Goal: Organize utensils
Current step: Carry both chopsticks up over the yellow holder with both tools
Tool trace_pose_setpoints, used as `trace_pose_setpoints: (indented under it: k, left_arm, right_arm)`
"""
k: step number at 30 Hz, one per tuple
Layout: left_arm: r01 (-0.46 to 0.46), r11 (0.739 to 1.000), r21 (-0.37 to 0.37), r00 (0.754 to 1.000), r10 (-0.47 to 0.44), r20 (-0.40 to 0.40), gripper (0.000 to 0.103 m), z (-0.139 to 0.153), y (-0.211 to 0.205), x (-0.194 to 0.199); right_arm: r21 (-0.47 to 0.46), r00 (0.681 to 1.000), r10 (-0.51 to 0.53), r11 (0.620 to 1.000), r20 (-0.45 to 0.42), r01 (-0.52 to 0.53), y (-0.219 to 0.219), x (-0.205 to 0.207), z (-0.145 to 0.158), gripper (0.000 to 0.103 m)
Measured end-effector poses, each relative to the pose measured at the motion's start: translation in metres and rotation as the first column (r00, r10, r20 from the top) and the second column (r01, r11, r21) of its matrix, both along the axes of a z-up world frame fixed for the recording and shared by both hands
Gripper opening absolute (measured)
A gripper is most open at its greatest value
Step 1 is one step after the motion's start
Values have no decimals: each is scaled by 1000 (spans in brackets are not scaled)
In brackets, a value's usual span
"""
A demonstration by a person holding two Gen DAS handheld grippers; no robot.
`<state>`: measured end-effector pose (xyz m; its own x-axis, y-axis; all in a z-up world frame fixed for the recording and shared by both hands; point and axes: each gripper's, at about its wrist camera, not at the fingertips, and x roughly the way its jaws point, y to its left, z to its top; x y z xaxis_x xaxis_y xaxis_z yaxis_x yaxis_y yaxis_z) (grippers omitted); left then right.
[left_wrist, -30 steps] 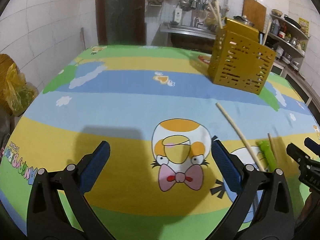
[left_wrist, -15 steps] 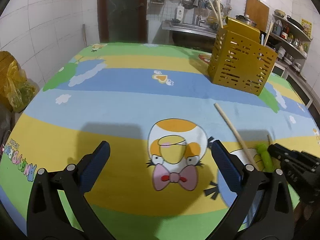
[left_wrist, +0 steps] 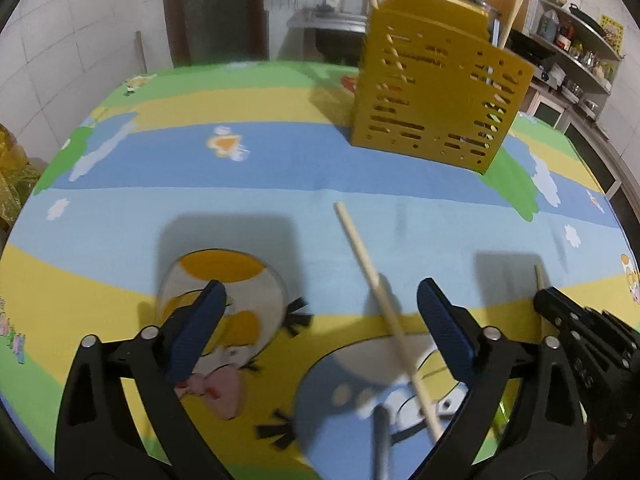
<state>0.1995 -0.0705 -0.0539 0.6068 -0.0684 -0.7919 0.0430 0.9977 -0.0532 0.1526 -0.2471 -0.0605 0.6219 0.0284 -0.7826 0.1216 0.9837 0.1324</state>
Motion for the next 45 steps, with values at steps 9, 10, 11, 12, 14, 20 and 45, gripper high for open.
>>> trace_pose_setpoints:
  k: [9,10,11,12,14,20,45]
  left_arm:
    - [-22,999,43,999,24,-39,54,-13,-18,23]
    - [-16,999,43,999,18,-42,44,-12,-19,24]
    - [-6,999,40,999,8,-49,40,-12,-21,26]
    - [-2,999,43,999,4,-54,35,-11,-23,28]
    - [11,999,45,998,-8,-64,27,-10,-26,32]
    - [29,998,59,997,-26,-67,10,-9,-34,34]
    - [136,991,-19,929,-121,350,4,87,-30,-42]
  right_arm:
    - [2,1000,9,1000,27,-9,-1,-2,-3,9]
    - [3,1000,10,1000,27,-10,-2,-1,-3,9]
    - [3,1000,10,1000,25,-10,-2,-1,-2,9]
    - [2,1000,9,1000,23,-9,-1,0,-2,9]
    - [-5,1000,7,1000,18,-7,-1,2,-2,9]
    - [-36,1000,-1,999,23,2,4,6,-2,9]
    - [-100,902,-16,993,431,66,0,-53,102,6]
